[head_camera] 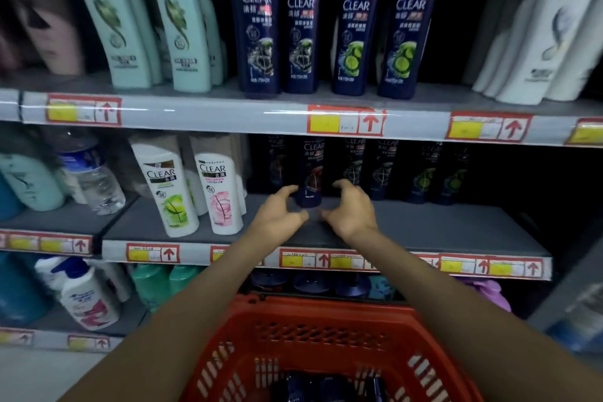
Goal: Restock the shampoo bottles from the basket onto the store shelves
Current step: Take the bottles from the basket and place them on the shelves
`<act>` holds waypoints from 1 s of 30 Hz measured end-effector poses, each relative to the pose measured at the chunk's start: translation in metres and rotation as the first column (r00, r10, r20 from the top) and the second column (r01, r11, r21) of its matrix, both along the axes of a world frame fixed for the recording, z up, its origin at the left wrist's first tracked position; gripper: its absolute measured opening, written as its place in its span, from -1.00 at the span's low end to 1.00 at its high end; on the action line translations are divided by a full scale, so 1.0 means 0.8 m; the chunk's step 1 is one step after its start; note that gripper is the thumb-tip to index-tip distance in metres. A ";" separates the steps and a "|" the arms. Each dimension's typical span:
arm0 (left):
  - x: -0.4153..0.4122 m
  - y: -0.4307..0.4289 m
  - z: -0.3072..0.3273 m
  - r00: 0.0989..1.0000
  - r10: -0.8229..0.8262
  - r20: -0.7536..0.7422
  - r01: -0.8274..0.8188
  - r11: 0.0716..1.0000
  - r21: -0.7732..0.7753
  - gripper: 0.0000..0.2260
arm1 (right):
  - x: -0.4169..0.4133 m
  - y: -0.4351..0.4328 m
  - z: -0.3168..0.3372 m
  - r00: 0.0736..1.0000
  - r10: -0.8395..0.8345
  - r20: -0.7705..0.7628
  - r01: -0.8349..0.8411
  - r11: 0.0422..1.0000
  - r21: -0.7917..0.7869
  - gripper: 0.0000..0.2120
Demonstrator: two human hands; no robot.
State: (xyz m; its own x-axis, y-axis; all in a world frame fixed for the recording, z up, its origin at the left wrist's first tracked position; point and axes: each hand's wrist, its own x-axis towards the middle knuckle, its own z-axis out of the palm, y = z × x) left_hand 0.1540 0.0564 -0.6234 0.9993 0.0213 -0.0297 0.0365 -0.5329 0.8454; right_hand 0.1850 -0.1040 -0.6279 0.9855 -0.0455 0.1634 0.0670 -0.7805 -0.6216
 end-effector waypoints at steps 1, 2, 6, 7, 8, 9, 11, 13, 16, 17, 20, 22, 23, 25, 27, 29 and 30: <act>-0.008 0.004 0.005 1.000 -0.019 0.001 0.019 0.998 0.061 -0.32 | -0.011 -0.007 0.008 1.000 0.018 -0.018 -0.018 0.999 -0.035 -0.33; -0.016 0.008 0.009 0.999 -0.046 0.009 0.045 0.993 0.105 -0.28 | -0.023 -0.012 0.016 0.999 0.035 -0.035 -0.037 0.997 -0.072 -0.29; -0.043 0.023 0.008 0.991 -0.130 0.020 0.118 0.951 0.287 -0.23 | -0.072 -0.033 0.042 0.991 0.092 -0.099 -0.110 0.973 -0.203 -0.14; -0.061 0.022 0.017 0.989 -0.144 0.022 0.129 0.936 0.326 -0.25 | -0.084 -0.039 0.047 0.989 0.100 -0.105 -0.123 0.964 -0.237 -0.10; -0.078 0.021 0.023 0.987 -0.160 0.024 0.141 0.922 0.362 -0.26 | -0.097 -0.044 0.050 0.988 0.111 -0.108 -0.135 0.956 -0.261 -0.08; -0.097 0.018 0.033 0.983 -0.181 0.024 0.157 0.905 0.396 -0.30 | -0.109 -0.050 0.051 0.986 0.124 -0.111 -0.151 0.949 -0.276 -0.06; -0.125 0.014 0.043 0.978 -0.208 0.025 0.175 0.875 0.452 -0.35 | -0.130 -0.060 0.052 0.980 0.147 -0.135 -0.182 0.939 -0.292 -0.01; -0.145 0.014 0.040 0.974 -0.223 0.029 0.180 0.847 0.500 -0.34 | -0.151 -0.069 0.050 0.969 0.177 -0.173 -0.222 0.931 -0.290 0.04; -0.177 0.013 0.021 0.968 -0.251 0.027 0.199 0.824 0.531 -0.30 | -0.188 -0.085 0.029 0.944 0.252 -0.212 -0.303 0.918 -0.257 0.10; -0.184 0.012 0.013 0.967 -0.254 0.004 0.210 0.809 0.550 -0.28 | -0.197 -0.090 0.018 0.934 0.274 -0.231 -0.330 0.908 -0.257 0.10; -0.204 0.010 -0.023 0.959 -0.270 -0.086 0.270 0.774 0.572 -0.21 | -0.228 -0.103 -0.025 0.892 0.331 -0.307 -0.416 0.868 -0.272 0.08; -0.212 0.009 -0.055 0.951 -0.275 -0.140 0.303 0.754 0.582 -0.17 | -0.244 -0.111 -0.062 0.846 0.361 -0.391 -0.485 0.826 -0.288 0.04; -0.215 0.008 -0.072 0.944 -0.277 -0.178 0.327 0.737 0.591 -0.16 | -0.252 -0.115 -0.082 0.820 0.364 -0.441 -0.515 0.806 -0.291 0.04; -0.222 0.003 -0.110 0.922 -0.276 -0.273 0.387 0.701 0.599 -0.21 | -0.266 -0.125 -0.123 0.779 0.331 -0.532 -0.544 0.778 -0.313 0.03; -0.227 -0.003 -0.145 0.892 -0.283 -0.353 0.448 0.662 0.601 -0.25 | -0.279 -0.132 -0.159 0.743 0.279 -0.609 -0.591 0.701 -0.400 -0.04; -0.232 -0.012 -0.173 0.856 -0.282 -0.433 0.508 0.618 0.600 -0.27 | -0.290 -0.137 -0.186 0.700 0.235 -0.674 -0.659 0.576 -0.484 -0.18; -0.232 -0.015 -0.188 0.837 -0.277 -0.471 0.534 0.599 0.596 -0.27 | -0.294 -0.140 -0.196 0.675 0.227 -0.702 -0.690 0.531 -0.492 -0.24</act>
State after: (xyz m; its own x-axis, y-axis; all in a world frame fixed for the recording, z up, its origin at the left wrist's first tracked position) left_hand -0.0316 0.0444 -0.7737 0.8446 -0.2421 -0.4776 -0.1551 -0.9643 0.2146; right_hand -0.0503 -0.2159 -0.7847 0.7394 0.3327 -0.5853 0.4216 -0.9066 0.0172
